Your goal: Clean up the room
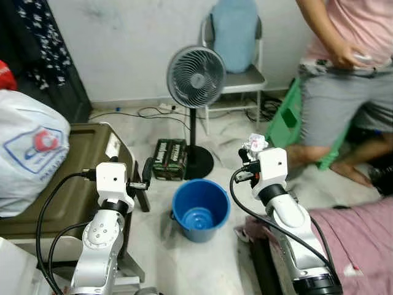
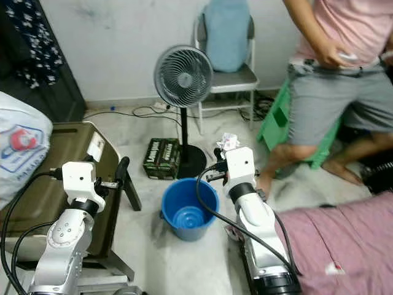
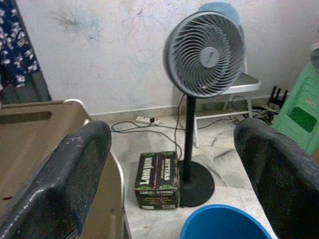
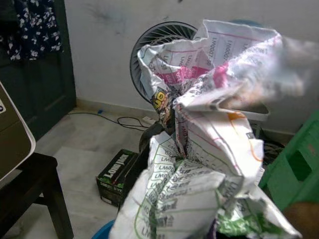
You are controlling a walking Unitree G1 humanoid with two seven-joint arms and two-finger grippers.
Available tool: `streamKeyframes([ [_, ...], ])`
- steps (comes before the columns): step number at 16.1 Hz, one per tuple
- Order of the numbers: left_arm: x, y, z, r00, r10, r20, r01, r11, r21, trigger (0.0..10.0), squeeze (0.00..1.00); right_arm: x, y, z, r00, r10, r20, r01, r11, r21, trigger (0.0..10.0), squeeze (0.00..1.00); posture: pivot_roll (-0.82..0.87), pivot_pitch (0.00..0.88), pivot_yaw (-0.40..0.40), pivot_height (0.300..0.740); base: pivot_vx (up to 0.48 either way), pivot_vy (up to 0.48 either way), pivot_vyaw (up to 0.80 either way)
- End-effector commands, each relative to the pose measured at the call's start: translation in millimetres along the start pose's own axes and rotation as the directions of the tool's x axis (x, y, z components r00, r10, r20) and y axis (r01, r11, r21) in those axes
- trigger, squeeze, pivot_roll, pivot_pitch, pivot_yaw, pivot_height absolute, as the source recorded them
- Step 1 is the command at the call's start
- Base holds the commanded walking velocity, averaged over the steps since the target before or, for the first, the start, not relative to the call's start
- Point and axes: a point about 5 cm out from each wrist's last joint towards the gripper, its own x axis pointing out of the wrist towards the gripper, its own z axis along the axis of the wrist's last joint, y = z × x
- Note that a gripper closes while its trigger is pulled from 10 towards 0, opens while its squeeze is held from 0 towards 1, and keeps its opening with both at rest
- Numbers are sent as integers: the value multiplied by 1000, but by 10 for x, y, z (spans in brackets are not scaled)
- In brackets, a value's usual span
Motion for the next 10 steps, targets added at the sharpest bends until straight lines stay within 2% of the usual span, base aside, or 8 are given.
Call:
streamKeyframes([
  [1, 13, 43, 42, 1000, 0, 13, 0, 1000, 7, 10000, 0, 28, 24, 13, 1000, 22, 4, -22, 1000, 11, 10000, 0, -53, 0, -8, 740, 341, 0, 0],
  [2, 15, 39, 44, 1000, -5, 15, 4, 1000, 7, 10000, 0, 26, 70, 27, 998, 60, 16, -61, 998, 33, 10000, 0, -53, 0, -8, 740, 364, 0, 0],
  [4, 20, 26, 48, 1000, -5, 17, 5, 1000, 4, 10000, 0, 36, 86, 33, 998, 61, 18, -61, 998, 23, 10000, 0, -52, 0, -11, 740, 364, 0, 0],
  [7, 23, 14, 43, 1000, -9, 16, 9, 1000, 5, 10000, 0, 37, 75, 16, 998, 58, 11, -58, 998, 30, 10000, 0, -49, 0, -13, 740, 355, 0, 517],
  [8, 24, 33, 35, 1000, -1, 13, 1, 1000, 9, 10000, 0, 39, 74, 13, 998, 62, 10, -62, 997, 35, 10000, 0, -49, 0, -18, 740, 315, 0, 0],
  [10, 32, 72, 21, 1000, 30, 0, -29, 999, 27, 10000, 0, 49, 78, 17, 998, 65, 12, -66, 997, 37, 10000, 0, -47, 0, -18, 740, 0, 0, 0],
])
